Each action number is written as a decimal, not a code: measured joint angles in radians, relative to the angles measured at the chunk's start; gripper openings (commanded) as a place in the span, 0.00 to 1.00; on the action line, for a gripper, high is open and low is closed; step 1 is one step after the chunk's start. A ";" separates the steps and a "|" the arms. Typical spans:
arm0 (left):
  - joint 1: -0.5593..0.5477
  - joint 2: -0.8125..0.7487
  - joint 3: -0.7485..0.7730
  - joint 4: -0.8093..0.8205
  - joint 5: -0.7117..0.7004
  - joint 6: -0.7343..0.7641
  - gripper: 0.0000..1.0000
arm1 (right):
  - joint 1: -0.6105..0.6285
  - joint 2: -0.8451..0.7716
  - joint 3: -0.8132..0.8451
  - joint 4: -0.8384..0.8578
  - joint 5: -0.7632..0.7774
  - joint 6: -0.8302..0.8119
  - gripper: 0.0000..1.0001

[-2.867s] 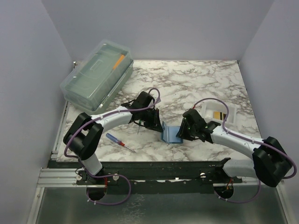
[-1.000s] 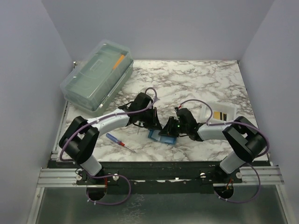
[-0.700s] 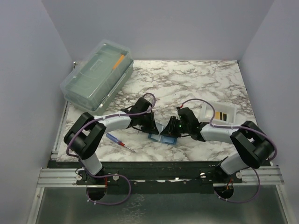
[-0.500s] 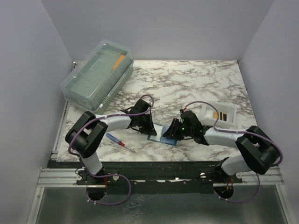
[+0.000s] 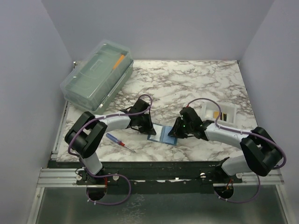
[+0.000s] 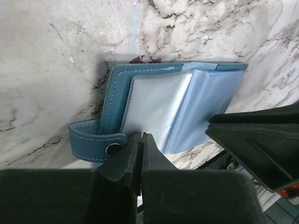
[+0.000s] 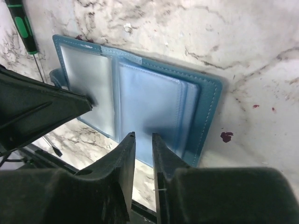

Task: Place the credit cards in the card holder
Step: Open the card holder at the center of the board.

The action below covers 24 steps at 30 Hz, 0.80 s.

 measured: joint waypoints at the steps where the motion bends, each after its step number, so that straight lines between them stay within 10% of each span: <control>1: 0.001 0.000 0.003 -0.005 0.006 0.003 0.00 | -0.001 0.000 0.022 -0.033 0.003 -0.018 0.27; 24: 0.066 -0.002 -0.050 0.014 0.130 0.008 0.00 | -0.029 -0.056 -0.158 0.196 -0.080 0.049 0.25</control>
